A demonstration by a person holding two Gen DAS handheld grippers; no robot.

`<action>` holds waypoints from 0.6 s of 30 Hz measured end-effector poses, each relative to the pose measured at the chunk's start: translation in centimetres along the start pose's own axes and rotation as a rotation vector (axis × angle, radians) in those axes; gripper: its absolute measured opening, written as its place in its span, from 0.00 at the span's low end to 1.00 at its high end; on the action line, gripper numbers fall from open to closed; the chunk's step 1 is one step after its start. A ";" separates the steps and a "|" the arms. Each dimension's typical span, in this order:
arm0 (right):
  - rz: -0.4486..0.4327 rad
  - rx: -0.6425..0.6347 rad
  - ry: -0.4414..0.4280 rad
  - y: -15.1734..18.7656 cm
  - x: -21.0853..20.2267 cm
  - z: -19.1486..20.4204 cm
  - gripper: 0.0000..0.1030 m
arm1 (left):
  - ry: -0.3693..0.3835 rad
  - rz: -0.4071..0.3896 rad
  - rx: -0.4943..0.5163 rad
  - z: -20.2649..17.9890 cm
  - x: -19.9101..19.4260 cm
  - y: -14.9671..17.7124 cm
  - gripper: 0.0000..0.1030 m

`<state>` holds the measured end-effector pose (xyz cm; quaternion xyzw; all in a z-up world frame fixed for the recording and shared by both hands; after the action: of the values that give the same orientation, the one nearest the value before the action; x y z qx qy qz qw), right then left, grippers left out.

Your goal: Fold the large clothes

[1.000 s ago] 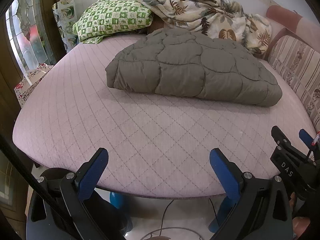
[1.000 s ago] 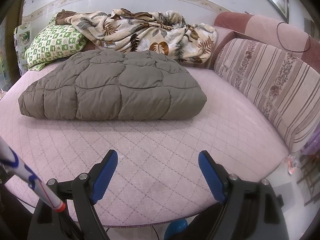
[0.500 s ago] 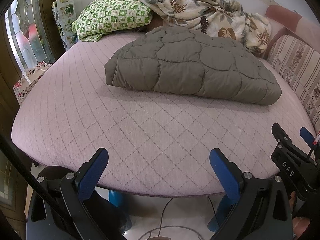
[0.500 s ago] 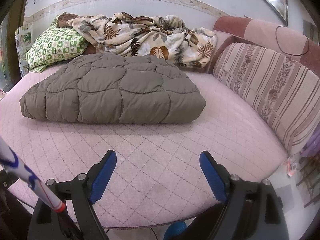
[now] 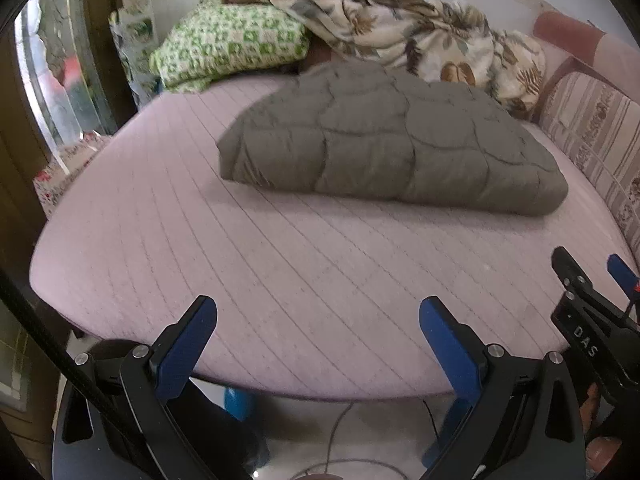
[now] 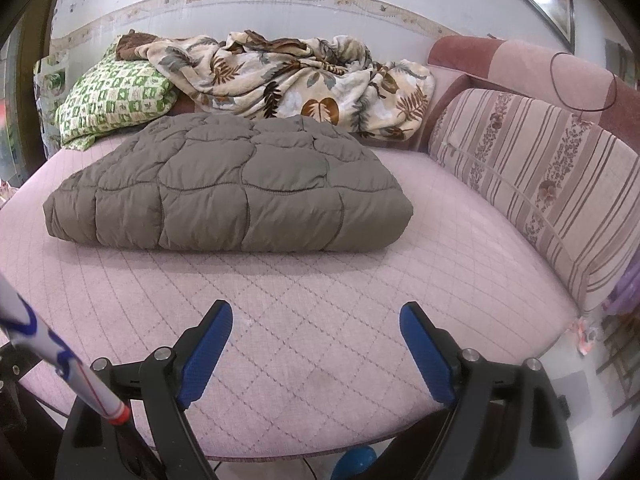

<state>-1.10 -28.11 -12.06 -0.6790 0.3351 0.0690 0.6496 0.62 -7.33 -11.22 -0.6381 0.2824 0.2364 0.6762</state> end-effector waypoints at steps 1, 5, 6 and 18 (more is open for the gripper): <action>-0.008 0.003 -0.001 -0.1 -0.1 0.0 0.87 | -0.006 -0.010 0.001 0.1 -0.1 -0.2 0.98; -0.033 0.004 0.006 -0.4 -0.2 -0.1 0.87 | -0.037 -0.057 0.006 0.7 -0.6 -0.9 0.98; -0.035 0.005 0.005 -0.5 -0.2 -0.1 0.87 | -0.044 -0.066 0.008 0.8 -0.7 -1.1 0.98; -0.141 -0.017 -0.028 -3.4 -0.9 0.4 0.90 | -0.114 -0.202 0.025 1.8 -2.2 -3.9 0.98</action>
<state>0.23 -27.63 -8.81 -0.7054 0.2768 0.0353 0.6516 1.84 -5.73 -6.82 -0.6403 0.1807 0.1995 0.7194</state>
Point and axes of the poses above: each gripper's, at about its wrist camera, not at the fingertips, and x roughly the way its jaws point, z to its left, y to its underside, the point moved 4 cm from there along x, roughly the way its jaws point, and after that the axes turned 7 degrees about -z, right-handed, at the moved point
